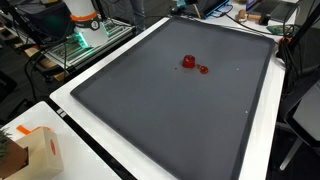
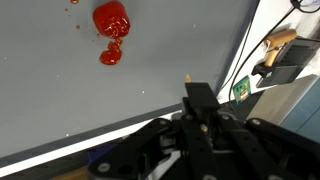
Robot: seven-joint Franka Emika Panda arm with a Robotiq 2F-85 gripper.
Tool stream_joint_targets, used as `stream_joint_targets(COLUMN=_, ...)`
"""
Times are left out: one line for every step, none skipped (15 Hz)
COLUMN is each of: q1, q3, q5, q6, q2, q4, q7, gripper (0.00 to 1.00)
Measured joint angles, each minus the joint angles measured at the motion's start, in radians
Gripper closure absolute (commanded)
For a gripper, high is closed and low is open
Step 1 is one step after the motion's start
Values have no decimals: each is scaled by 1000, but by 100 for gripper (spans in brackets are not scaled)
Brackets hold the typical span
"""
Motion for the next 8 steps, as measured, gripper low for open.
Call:
stream_joint_targets(q1=-9, q3=0, q5=40, q6=0, q2=23, q4=0, q7=-37, gripper=97)
stream_joint_targets(q1=-18, q3=1, q5=79, q6=0, q2=48, q4=-1, q7=-72, gripper=97)
stream_joint_targets(q1=-28, q3=4, q5=115, q6=0, q2=74, q4=-1, q7=-106, gripper=97)
stream_joint_targets(q1=-38, q3=8, q5=151, q6=0, q2=99, q4=-1, q7=-139, gripper=97)
stream_joint_targets(q1=-49, q3=15, q5=182, q6=0, q2=125, q4=-1, q7=-172, gripper=97)
stream_joint_targets(q1=-59, q3=23, q5=210, q6=0, q2=151, q4=0, q7=-202, gripper=97)
stream_joint_targets(q1=-69, q3=31, q5=236, q6=0, q2=175, q4=1, q7=-229, gripper=97)
stream_joint_targets(q1=-79, q3=40, q5=262, q6=0, q2=199, q4=4, q7=-254, gripper=97)
